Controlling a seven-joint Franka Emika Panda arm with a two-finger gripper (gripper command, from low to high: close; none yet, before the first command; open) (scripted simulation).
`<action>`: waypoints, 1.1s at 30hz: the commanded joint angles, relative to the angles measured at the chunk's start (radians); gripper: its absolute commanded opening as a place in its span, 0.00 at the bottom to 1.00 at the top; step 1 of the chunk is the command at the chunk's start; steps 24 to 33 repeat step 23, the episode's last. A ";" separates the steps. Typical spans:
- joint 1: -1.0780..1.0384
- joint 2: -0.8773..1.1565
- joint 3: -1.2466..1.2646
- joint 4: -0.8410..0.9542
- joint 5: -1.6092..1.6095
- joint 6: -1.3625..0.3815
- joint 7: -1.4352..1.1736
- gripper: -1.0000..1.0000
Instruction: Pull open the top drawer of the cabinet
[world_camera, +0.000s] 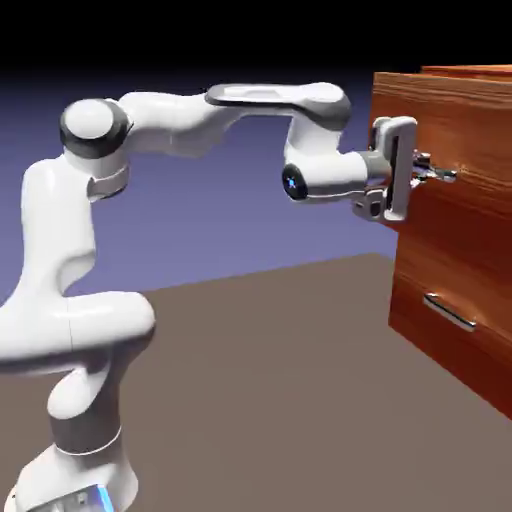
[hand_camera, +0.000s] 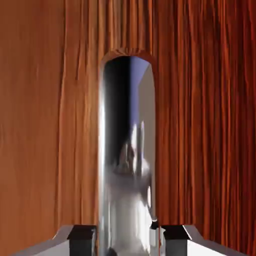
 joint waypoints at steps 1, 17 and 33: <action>0.036 0.004 -0.029 -0.029 -0.002 -0.004 0.000 0.00; 0.503 -0.043 -0.383 -0.290 0.052 0.033 -0.209 0.00; 0.472 0.056 -0.360 -0.333 -0.017 0.004 -0.058 1.00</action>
